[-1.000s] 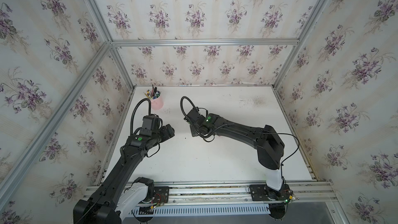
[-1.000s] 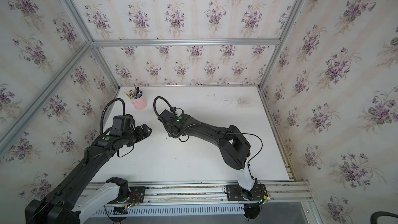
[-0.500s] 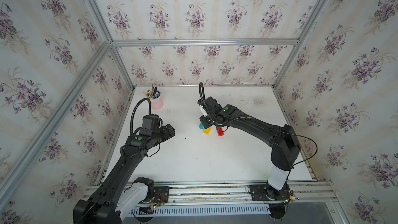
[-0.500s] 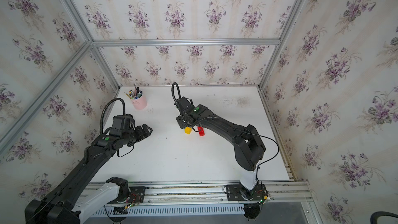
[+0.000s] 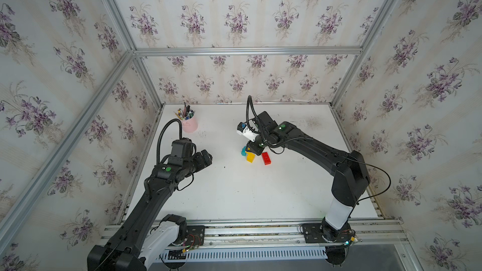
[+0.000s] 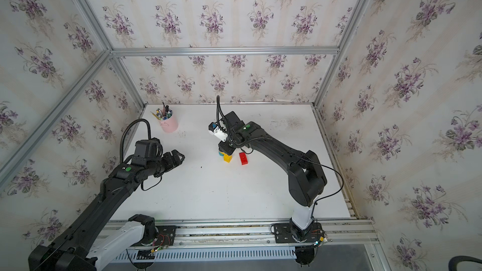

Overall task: Assemble the letter r with lego
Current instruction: Assemble the lego brick with the lego brick.

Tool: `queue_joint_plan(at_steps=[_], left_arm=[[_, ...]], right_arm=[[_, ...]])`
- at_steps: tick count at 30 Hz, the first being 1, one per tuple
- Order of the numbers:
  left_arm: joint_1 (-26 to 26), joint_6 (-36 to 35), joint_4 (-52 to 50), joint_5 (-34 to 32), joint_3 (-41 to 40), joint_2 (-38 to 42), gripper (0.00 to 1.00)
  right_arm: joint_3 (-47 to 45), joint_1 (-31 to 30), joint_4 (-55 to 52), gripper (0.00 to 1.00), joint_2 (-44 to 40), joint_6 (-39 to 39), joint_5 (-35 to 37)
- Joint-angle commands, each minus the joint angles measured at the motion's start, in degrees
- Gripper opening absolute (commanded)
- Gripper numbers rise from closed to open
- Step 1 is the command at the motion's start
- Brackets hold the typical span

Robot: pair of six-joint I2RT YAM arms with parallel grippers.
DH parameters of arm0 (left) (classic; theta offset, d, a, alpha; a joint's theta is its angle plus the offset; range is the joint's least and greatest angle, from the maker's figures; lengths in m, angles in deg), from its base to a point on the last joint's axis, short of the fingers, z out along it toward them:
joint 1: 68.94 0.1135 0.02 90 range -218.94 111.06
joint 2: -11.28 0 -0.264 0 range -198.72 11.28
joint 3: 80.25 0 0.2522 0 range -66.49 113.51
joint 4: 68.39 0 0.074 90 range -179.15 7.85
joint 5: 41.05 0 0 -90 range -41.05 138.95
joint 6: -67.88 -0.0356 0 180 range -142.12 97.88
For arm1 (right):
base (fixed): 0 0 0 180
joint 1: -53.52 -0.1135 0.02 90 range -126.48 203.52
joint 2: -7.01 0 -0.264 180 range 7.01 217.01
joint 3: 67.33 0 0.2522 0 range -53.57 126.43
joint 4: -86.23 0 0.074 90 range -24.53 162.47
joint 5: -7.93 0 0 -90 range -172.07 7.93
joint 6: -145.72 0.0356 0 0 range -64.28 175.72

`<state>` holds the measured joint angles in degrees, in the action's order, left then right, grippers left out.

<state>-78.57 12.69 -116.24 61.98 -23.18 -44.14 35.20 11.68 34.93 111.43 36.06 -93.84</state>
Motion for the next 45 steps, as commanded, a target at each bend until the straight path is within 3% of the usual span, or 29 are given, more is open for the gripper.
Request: queue_joint_plan(at_steps=[1, 18, 45], left_arm=[[0.07, 0.32, 0.06, -0.21, 0.19, -0.39, 0.89], [0.10, 0.54, 0.07, -0.29, -0.06, -0.39, 0.89], [0.09, 0.79, 0.06, -0.23, -0.37, -0.47, 0.89]], right_arm=[[1.43, 0.12, -2.45, 0.14, 2.64, -2.16, -0.42], [0.03, 0.39, 0.64, 0.15, 7.14, 0.33, 5.95], [-1.50, 0.44, 3.34, 0.16, 9.14, -0.43, 6.91]])
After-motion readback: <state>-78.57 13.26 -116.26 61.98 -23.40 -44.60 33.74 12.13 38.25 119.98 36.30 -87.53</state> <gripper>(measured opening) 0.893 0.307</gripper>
